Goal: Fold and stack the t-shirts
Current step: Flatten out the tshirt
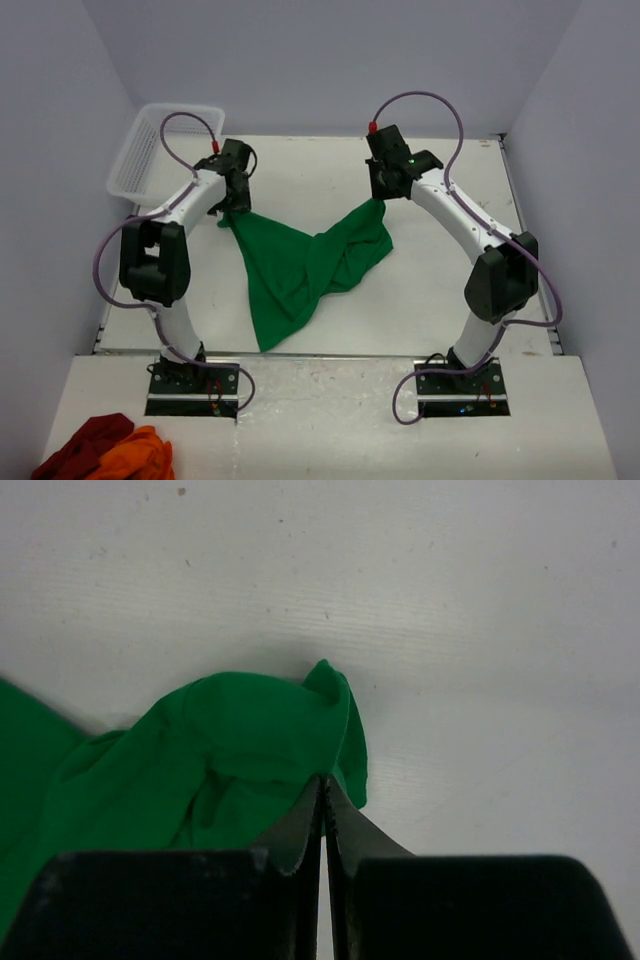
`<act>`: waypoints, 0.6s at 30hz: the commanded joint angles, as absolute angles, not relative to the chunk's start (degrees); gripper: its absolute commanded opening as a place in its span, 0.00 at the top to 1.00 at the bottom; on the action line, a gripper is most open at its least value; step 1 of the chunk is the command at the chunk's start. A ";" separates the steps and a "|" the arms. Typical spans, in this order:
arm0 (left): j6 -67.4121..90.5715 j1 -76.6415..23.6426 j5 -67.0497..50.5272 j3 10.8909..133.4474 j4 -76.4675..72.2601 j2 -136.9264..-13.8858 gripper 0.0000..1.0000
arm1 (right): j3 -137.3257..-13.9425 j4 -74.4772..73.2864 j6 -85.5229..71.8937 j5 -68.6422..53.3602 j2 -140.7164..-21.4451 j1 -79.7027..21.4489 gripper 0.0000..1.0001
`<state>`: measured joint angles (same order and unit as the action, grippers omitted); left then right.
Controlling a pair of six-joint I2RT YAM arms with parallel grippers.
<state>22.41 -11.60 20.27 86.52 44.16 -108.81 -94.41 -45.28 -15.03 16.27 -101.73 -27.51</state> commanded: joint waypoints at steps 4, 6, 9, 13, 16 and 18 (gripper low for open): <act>24.96 -24.42 26.37 79.82 43.77 -92.04 0.33 | -96.42 -43.68 -15.82 13.98 -101.43 -26.89 1.00; 27.15 -26.01 22.87 76.40 44.30 -87.22 0.39 | -95.89 -43.68 -16.00 13.45 -101.16 -26.89 1.00; 29.35 -28.65 15.49 66.73 42.54 -80.28 0.53 | -95.01 -43.42 -16.00 12.92 -100.20 -26.72 1.00; 34.71 -32.24 7.12 55.83 38.85 -70.68 0.58 | -94.22 -43.33 -16.08 12.13 -99.14 -26.10 1.00; 39.01 -36.02 8.26 52.04 40.24 -66.28 0.53 | -93.52 -43.15 -16.08 10.73 -98.00 -25.67 1.00; 40.86 -39.70 9.14 50.11 40.61 -64.95 0.50 | -92.90 -42.72 -16.08 9.67 -96.95 -25.32 1.00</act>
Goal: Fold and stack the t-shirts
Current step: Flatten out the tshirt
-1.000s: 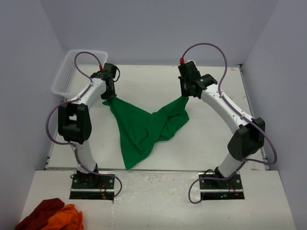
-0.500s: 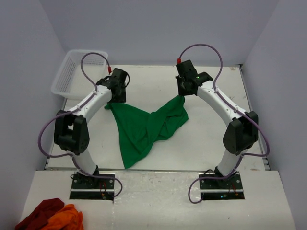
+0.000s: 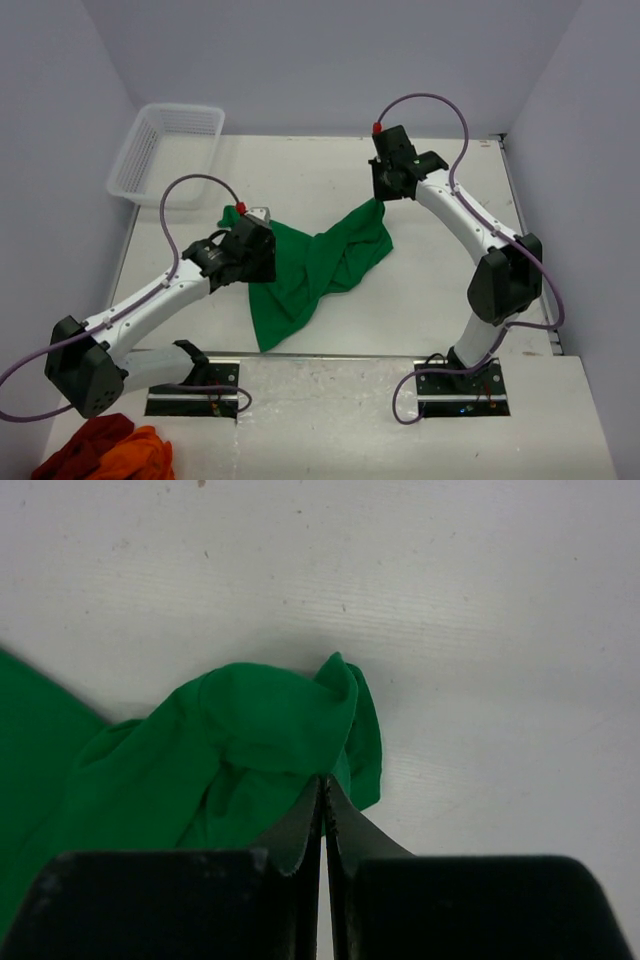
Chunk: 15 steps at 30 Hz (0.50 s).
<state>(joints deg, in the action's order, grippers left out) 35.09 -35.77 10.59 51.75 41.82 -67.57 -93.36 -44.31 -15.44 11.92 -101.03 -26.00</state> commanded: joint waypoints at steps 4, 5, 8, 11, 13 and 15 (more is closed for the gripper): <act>46.04 -48.24 9.92 45.89 37.62 -64.51 0.47 | -92.29 -42.45 -15.91 8.53 -96.24 -25.05 1.00; 47.01 -49.64 10.63 44.92 37.62 -64.60 0.47 | -92.11 -42.36 -15.91 8.26 -96.07 -24.96 1.00; 49.30 -55.36 11.95 43.77 36.57 -63.90 0.44 | -91.32 -42.10 -15.64 7.74 -95.54 -24.87 1.00; 50.88 -58.88 11.95 42.54 36.03 -64.77 0.43 | -91.14 -41.66 -15.64 6.68 -95.19 -24.70 1.00; 52.20 -60.73 12.56 41.49 36.12 -66.00 0.42 | -91.14 -41.57 -15.73 5.72 -95.10 -24.70 1.00; 53.60 -62.04 12.74 40.87 36.04 -66.79 0.42 | -90.70 -41.13 -15.73 4.93 -94.66 -24.70 1.00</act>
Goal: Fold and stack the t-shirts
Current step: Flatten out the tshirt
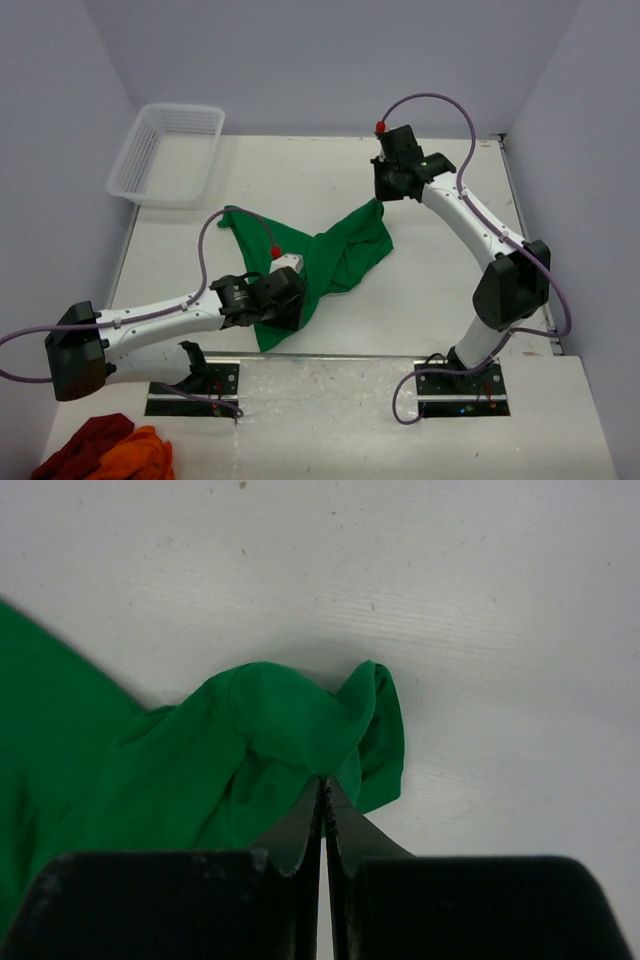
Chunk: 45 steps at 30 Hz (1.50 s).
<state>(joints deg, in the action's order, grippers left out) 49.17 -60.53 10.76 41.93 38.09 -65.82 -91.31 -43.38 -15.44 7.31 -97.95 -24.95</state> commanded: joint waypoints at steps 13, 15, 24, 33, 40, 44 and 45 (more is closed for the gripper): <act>55.02 -64.25 13.97 38.85 33.57 -71.63 0.42 | -88.86 -40.25 -15.82 3.87 -92.90 -24.70 1.00; 55.11 -64.25 13.19 38.41 33.31 -72.68 0.42 | -88.77 -40.25 -15.82 3.87 -92.64 -24.61 1.00; 57.13 -64.25 10.90 33.76 31.20 -71.90 0.56 | -88.24 -39.90 -15.82 3.43 -92.20 -24.61 1.00; 57.57 -64.25 10.90 33.40 31.64 -70.58 1.00 | -87.98 -39.81 -16.08 3.60 -91.76 -24.70 1.00; 57.48 -64.42 13.35 36.55 35.85 -67.24 1.00 | -88.24 -39.81 -16.35 5.27 -91.23 -24.61 1.00; 57.57 -65.65 15.38 38.75 36.74 -65.39 1.00 | -89.03 -39.90 -16.61 6.41 -90.88 -24.70 1.00; 57.48 -65.92 15.73 39.19 36.83 -65.30 1.00 | -89.03 -39.99 -16.70 6.76 -90.79 -24.70 1.00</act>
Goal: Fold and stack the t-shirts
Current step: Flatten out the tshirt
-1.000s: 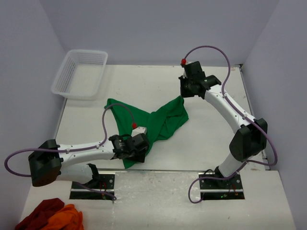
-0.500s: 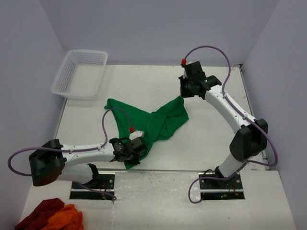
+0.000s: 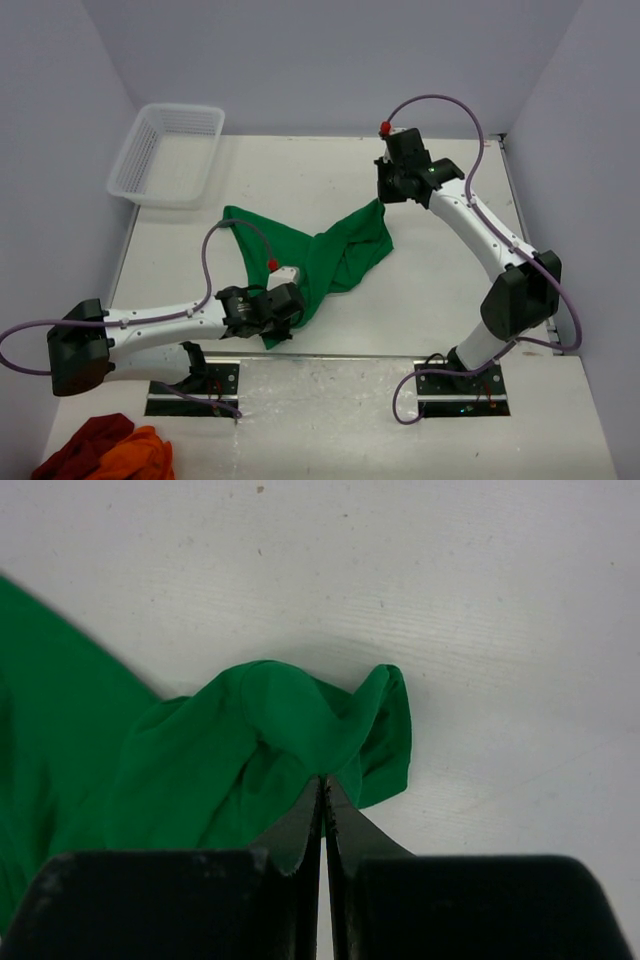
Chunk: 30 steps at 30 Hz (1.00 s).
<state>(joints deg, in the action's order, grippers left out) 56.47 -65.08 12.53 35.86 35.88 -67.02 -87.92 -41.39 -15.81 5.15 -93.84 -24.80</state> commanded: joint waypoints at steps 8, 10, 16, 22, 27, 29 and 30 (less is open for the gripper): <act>52.83 -66.18 21.86 48.76 42.35 -65.30 1.00 | -88.77 -39.99 -17.93 11.60 -89.39 -24.61 1.00; 51.08 -66.18 24.16 54.21 45.69 -65.30 1.00 | -88.77 -39.99 -18.37 11.69 -88.42 -24.70 1.00; 46.50 -66.18 33.55 66.96 53.25 -65.57 1.00 | -90.87 -41.04 -18.20 14.85 -83.59 -24.70 1.00; 43.95 -66.18 41.90 78.98 60.90 -66.01 1.00 | -96.06 -41.66 -16.17 17.75 -78.23 -24.61 1.00; 40.61 -66.18 50.96 90.06 68.28 -67.32 1.00 | -101.16 -41.40 -13.89 17.67 -74.54 -24.70 1.00; 37.98 -66.18 55.18 95.15 68.47 -67.41 1.00 | -102.83 -40.87 -13.10 16.97 -72.69 -24.70 1.00; 34.66 -66.18 56.24 96.32 67.68 -67.06 1.00 | -103.09 -40.52 -12.23 16.53 -71.90 -24.70 1.00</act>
<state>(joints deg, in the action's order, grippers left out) 40.80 -65.82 46.59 90.37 64.97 -67.59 -100.09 -42.59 -15.05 15.73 -74.78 -24.73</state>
